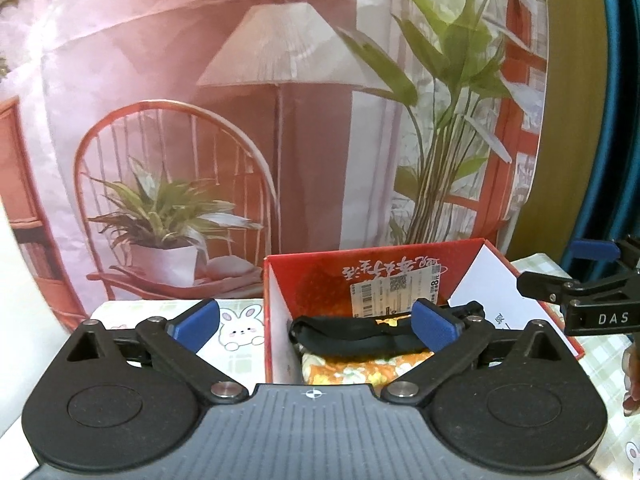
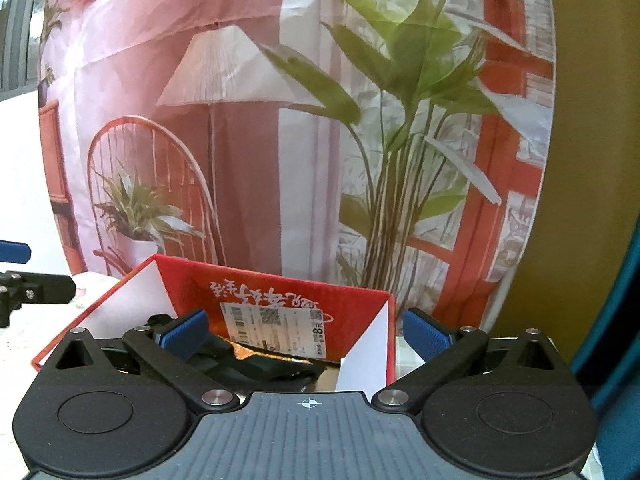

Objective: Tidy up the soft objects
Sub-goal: 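Lower the mask into the box and open both grippers, then move both tools back to the packaged bread roll on the table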

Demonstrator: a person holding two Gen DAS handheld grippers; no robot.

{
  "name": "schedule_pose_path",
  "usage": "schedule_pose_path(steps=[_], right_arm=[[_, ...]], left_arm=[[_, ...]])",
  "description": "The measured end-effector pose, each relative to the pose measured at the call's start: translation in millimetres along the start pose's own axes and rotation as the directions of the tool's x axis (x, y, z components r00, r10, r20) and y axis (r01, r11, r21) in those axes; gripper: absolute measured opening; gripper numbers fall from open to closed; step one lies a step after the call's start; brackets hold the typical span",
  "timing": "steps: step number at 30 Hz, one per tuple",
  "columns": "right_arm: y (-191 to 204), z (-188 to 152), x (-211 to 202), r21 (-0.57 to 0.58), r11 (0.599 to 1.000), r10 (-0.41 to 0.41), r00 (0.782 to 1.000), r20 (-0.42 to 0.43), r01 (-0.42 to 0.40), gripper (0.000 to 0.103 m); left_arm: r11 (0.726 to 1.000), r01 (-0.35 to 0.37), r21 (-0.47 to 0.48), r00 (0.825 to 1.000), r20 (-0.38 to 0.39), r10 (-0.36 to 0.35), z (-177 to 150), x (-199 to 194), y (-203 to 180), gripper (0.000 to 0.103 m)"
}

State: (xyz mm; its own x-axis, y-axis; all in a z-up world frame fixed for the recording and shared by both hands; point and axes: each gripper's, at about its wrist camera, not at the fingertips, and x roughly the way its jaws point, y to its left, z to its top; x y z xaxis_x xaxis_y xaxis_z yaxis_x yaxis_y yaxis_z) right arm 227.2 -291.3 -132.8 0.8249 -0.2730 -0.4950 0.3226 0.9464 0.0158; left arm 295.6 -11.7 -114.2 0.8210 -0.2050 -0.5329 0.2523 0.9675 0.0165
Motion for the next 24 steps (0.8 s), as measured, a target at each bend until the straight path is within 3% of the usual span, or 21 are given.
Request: schedule_pose_path(steps=[14,24], right_arm=[[15.3,-23.7,-64.3,0.047,0.999,0.008,0.999,0.041,-0.010,0.103],[26.0,-62.9,-102.3,0.046,0.999,0.022,1.000,0.012,-0.022,0.103]], left_arm=[[1.000,-0.021,-0.011,1.000,-0.002,0.021,-39.3,-60.9,2.0,0.103],[1.000,0.001,-0.016,1.000,0.014,-0.001,-75.9,-105.5,-0.5,0.103]])
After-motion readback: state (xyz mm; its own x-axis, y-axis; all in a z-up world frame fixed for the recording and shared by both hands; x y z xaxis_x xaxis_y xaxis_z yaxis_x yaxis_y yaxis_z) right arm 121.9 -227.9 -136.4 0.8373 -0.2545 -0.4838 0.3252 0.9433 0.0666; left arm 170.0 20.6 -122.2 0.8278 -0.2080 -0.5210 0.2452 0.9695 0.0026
